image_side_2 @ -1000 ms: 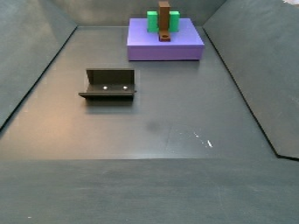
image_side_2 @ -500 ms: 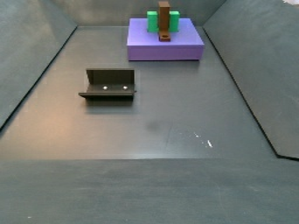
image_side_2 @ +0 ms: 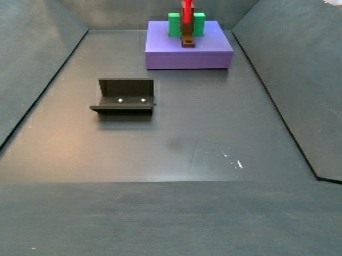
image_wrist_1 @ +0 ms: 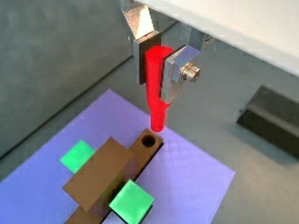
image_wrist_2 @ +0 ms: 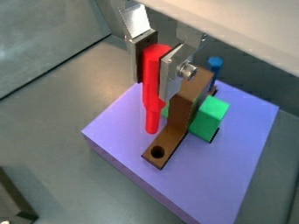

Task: Pick up the red object. Move up. Move to above the board. Insert the red object.
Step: Insert the red object.

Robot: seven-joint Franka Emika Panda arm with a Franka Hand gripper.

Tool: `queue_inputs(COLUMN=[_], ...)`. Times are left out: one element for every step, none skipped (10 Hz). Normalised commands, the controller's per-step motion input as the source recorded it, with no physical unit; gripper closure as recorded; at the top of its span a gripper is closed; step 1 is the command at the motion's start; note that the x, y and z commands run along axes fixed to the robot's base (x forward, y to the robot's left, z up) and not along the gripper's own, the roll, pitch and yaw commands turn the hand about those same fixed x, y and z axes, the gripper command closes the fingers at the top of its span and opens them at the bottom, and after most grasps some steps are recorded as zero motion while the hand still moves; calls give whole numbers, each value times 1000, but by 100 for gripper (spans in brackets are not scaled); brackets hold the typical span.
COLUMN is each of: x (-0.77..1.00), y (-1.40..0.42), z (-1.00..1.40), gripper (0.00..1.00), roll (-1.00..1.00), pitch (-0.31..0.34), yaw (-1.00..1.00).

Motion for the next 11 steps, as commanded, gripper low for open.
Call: queue_inputs(x=[0, -49, -54, 0, 0, 0, 0, 0, 0, 26, 29], y=[-40, -69, -23, 0, 14, 0, 0, 0, 0, 0, -6], z=[-511, -509, -440, -297, -191, -109, -74, -77, -106, -100, -57], gripper=[100, 100, 100, 100, 100, 100, 100, 100, 100, 100, 100], roll=[0, 37, 56, 81, 110, 141, 187, 207, 239, 251, 210], pitch=[-81, -66, -44, 0, 0, 23, 36, 26, 33, 44, 40], yaw=[0, 0, 0, 0, 0, 0, 0, 0, 0, 0, 0])
